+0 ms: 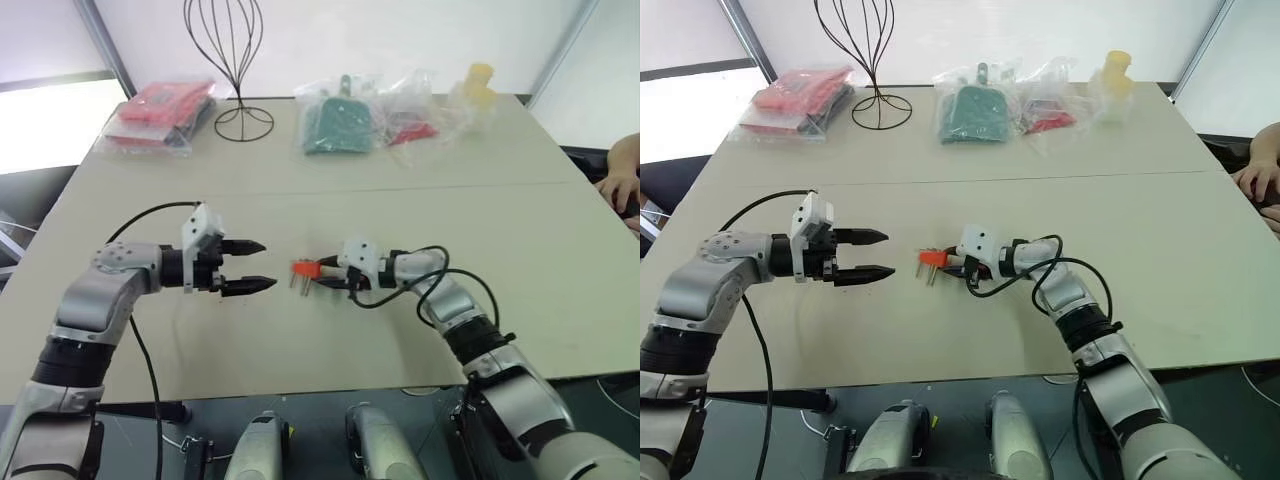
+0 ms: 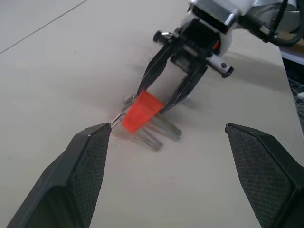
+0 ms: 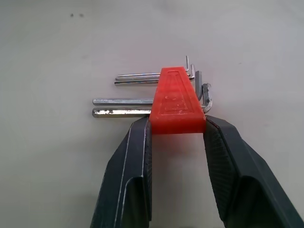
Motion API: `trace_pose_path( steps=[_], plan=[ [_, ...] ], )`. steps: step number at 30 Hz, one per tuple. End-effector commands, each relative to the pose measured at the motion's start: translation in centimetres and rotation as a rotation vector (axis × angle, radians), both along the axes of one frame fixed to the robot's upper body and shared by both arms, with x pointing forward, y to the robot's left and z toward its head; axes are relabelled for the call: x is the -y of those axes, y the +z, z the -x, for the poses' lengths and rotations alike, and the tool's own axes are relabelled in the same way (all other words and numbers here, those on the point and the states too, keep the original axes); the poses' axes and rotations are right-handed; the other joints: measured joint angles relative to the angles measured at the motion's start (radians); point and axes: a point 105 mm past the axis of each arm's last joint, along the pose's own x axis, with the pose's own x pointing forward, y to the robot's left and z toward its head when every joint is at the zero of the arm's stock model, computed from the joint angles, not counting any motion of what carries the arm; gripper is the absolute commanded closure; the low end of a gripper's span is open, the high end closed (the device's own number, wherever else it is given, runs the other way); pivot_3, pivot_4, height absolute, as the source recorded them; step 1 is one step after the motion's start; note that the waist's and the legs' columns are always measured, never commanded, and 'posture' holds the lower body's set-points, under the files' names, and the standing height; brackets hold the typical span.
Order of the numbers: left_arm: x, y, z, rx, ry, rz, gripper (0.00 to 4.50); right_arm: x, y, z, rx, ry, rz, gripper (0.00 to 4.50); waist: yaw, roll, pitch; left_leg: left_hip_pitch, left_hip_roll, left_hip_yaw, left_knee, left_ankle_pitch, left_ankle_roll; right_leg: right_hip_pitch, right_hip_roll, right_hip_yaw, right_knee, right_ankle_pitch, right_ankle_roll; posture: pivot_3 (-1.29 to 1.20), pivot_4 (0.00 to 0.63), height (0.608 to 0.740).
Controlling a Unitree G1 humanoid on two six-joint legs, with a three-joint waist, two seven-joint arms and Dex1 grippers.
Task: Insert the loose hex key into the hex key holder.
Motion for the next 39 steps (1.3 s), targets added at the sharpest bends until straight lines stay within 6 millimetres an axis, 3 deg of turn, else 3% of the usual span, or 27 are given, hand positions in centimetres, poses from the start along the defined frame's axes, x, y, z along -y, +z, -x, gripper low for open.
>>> trace_pose_path(
  steps=[1, 5, 9, 18, 30, 33, 39],
  plan=[
    [-0.4, 3.3, -0.9, 0.023, 0.001, 0.091, 0.47, 0.0, 6.6, -0.3, 0.411, 0.089, 0.095, 3.52, -0.002, 0.000, 0.001, -0.001, 0.000, 0.000, 0.001, 0.000, 0.000, 0.000, 0.000, 0.000, 0.000, 0.000, 0.000, 0.00, 0.150, 0.740],
    [-0.1, 5.7, -2.8, -0.031, -0.015, 0.212, 0.47, 1.0, 11.7, -0.8, 0.783, 0.118, 0.193, 3.52, -0.007, 0.000, 0.001, 0.000, 0.000, 0.000, 0.001, 0.000, 0.000, 0.000, 0.001, 0.000, 0.001, 0.000, 0.000, 0.00, 0.150, 0.740],
    [1.3, 7.2, -4.3, -0.049, -0.080, 0.288, 0.47, 1.0, 14.1, -0.2, 0.957, 0.149, 0.201, 3.52, -0.007, -0.001, 0.000, 0.000, 0.000, 0.000, 0.001, 0.000, 0.000, 0.000, 0.001, 0.000, 0.002, 0.000, 0.000, 0.00, 0.150, 0.740],
    [5.2, 8.0, -6.2, -0.019, -0.192, 0.322, 0.47, 0.8, 15.0, 0.4, 1.029, 0.145, 0.159, 3.52, -0.006, -0.001, 0.001, -0.001, -0.001, 0.000, 0.001, 0.000, 0.000, 0.000, 0.000, 0.000, 0.002, 0.000, 0.000, 0.00, 0.150, 0.740],
    [8.1, 8.3, -6.7, -0.007, -0.272, 0.354, 0.47, 1.0, 14.8, 0.6, 1.017, 0.126, 0.163, 3.52, -0.007, -0.001, 0.001, -0.001, -0.001, 0.000, 0.001, 0.000, 0.000, 0.000, 0.001, 0.000, 0.002, 0.000, 0.000, 0.00, 0.150, 0.740],
    [8.2, 8.2, -6.8, -0.009, -0.277, 0.355, 1.34, 1.0, 14.9, 0.7, 1.017, 0.121, 0.161, 3.52, -0.007, -0.001, 0.001, -0.001, -0.001, 0.000, 0.001, 0.000, 0.000, 0.000, 0.001, 0.000, 0.002, 0.000, 0.000, 0.00, 0.150, 0.740],
    [8.3, 8.2, -6.9, -0.007, -0.278, 0.364, 4.40, 0.9, 14.7, 0.9, 1.015, 0.124, 0.164, 3.52, -0.007, -0.001, 0.001, -0.001, -0.001, 0.000, 0.002, 0.000, 0.000, 0.000, 0.001, 0.000, 0.002, 0.000, 0.000, 0.00, 0.150, 0.740]
  ],
)
